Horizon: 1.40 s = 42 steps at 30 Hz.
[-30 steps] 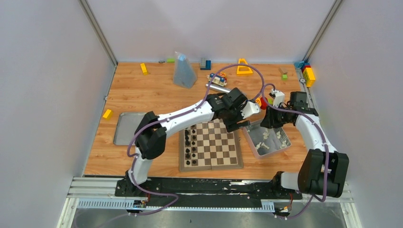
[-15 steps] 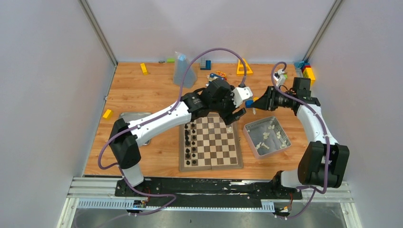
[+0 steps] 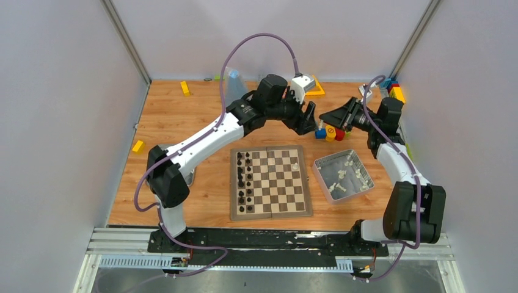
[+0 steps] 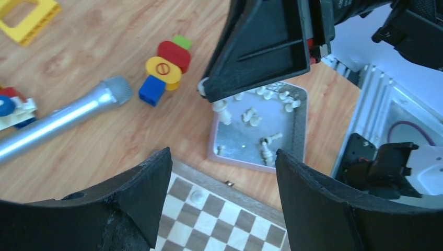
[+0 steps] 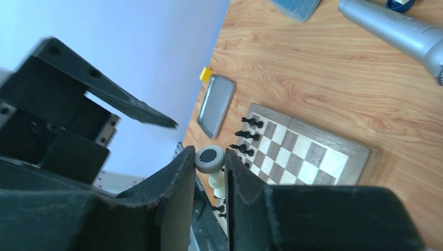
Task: Set up the chess pieces on the board
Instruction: Adjust the chess piece.
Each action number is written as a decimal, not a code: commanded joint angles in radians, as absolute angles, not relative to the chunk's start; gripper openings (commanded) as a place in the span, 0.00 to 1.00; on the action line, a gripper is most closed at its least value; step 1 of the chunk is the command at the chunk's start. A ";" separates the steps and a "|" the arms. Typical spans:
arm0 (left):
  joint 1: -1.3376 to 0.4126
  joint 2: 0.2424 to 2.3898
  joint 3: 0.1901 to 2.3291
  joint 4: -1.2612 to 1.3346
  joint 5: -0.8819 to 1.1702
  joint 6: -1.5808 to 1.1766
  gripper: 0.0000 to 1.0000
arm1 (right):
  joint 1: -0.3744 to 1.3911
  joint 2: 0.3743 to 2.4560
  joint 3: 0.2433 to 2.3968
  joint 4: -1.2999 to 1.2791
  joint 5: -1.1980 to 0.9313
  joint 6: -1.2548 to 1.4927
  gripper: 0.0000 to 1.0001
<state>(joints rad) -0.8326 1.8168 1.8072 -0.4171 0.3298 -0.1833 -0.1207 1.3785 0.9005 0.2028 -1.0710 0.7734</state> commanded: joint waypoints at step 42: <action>-0.812 1.991 1.936 -0.384 0.520 -0.264 0.01 | -0.110 1.338 0.871 0.357 -1.087 0.940 0.20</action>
